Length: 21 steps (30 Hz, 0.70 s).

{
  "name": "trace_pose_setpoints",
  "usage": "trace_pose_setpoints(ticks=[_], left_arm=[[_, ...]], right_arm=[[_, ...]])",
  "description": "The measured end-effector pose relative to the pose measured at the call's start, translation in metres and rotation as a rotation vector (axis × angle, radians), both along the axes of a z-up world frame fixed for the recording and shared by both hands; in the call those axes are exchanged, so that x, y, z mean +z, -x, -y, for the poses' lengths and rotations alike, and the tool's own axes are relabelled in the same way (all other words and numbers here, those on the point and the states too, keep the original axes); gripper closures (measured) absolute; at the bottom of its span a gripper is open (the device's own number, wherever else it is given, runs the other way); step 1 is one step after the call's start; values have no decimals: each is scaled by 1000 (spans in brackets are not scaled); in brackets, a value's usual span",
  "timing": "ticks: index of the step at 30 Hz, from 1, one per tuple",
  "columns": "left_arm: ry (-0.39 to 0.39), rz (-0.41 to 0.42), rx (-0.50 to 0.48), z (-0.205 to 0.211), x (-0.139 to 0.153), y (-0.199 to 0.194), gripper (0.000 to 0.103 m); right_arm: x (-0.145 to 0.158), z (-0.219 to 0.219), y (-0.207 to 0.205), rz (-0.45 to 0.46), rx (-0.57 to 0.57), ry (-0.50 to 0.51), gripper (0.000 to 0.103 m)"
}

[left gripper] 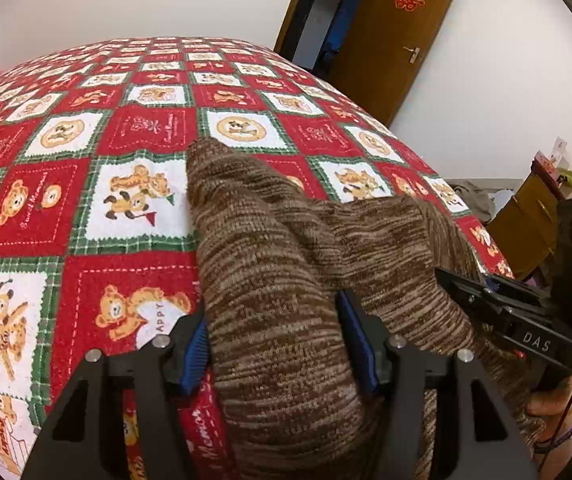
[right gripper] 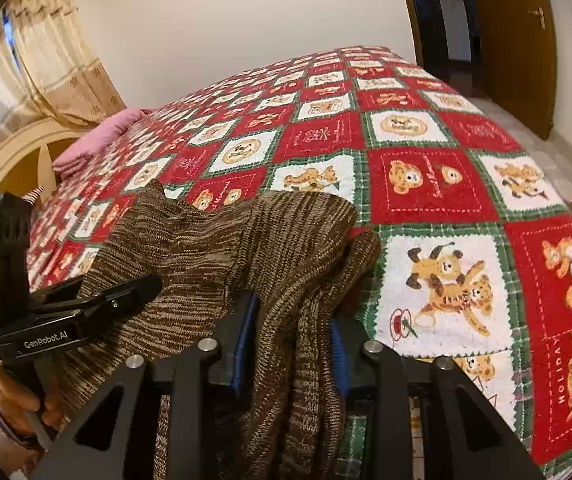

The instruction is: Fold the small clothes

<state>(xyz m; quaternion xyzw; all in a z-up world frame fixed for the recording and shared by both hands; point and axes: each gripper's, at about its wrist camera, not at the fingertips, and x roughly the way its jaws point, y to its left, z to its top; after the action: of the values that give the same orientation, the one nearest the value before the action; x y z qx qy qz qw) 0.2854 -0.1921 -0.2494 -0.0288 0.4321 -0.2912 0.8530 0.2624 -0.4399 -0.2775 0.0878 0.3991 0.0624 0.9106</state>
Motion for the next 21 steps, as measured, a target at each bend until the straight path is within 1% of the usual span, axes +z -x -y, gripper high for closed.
trace_pose_setpoints(ticks=[1,2,5,7,8,9,10,13,16,21], left_arm=[[2,0,0,0,0,0,43],[-1,2,1,0,0,0,44],[-20,19,4,1,2,3,52],[-21,18,9,0,5,4,60],[-14,14,7,-2,7,5,68],[-15,11,5,-3,10,8,71],[-20,13,5,-4,13,12,72],[-6,54,11,-10,34,31,74],[19,137,10,-21,67,57,74],[63,238,-14,-41,120,106,74]], right_arm=[[1,-4,0,4,0,20,77],[2,-9,1,9,-4,57,78],[8,-17,2,1,-15,101,83],[16,-19,8,6,-37,99,84],[22,-22,15,22,-44,94,84],[30,-26,24,43,-47,93,85],[40,-32,36,67,-44,91,85],[69,-50,66,135,-34,109,85],[100,-71,103,216,-20,153,85],[150,-82,169,322,-44,106,85]])
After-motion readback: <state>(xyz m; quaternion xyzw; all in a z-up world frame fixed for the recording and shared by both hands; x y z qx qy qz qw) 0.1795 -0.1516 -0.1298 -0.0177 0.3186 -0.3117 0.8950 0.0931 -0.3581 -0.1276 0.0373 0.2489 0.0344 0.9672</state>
